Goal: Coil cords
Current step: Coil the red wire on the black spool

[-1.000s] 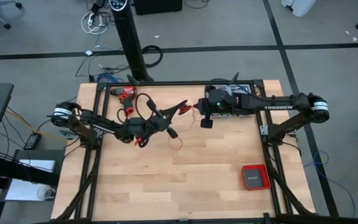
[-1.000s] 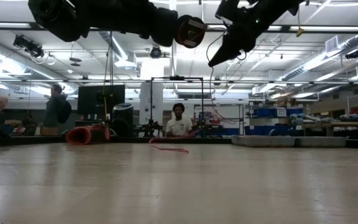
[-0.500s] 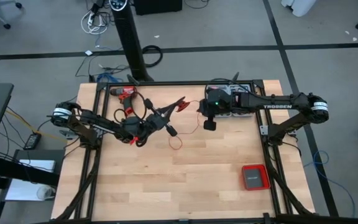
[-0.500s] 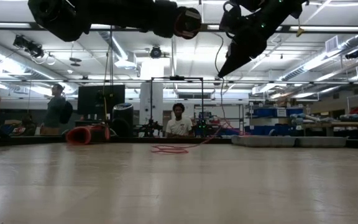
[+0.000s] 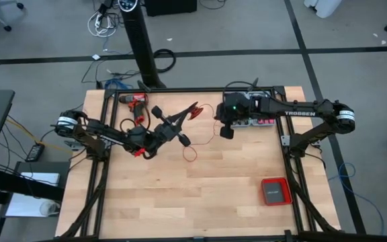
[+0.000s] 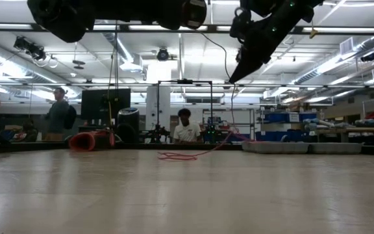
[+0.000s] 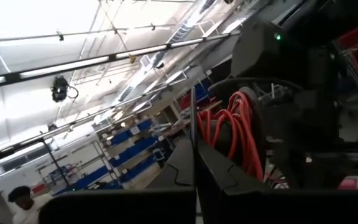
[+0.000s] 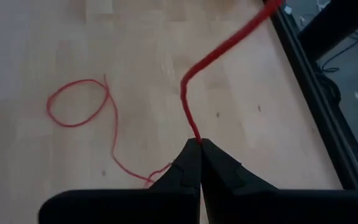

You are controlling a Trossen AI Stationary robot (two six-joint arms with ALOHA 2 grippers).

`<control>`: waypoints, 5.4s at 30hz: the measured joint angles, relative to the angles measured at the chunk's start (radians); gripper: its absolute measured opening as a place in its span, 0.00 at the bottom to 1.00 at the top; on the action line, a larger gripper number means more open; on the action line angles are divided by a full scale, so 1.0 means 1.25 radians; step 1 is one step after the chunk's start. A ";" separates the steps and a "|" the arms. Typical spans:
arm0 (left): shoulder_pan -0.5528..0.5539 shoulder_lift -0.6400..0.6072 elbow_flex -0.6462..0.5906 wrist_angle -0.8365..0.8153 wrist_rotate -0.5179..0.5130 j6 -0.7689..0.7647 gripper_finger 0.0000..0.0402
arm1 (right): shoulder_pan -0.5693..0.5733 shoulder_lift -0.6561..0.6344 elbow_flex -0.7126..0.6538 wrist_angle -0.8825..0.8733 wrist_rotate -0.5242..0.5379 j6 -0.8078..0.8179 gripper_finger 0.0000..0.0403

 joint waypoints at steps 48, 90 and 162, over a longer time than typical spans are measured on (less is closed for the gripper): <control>-0.050 0.001 0.022 -0.101 -0.139 0.077 0.00 | -0.049 -0.081 0.001 -0.031 0.184 -0.024 0.00; -0.009 0.000 0.022 -0.174 -0.265 0.049 0.00 | 0.178 -0.143 0.001 0.176 0.152 -0.105 0.00; 0.038 0.001 -0.033 0.064 0.077 -0.426 0.00 | 0.234 0.046 -0.063 0.426 0.225 -0.065 0.22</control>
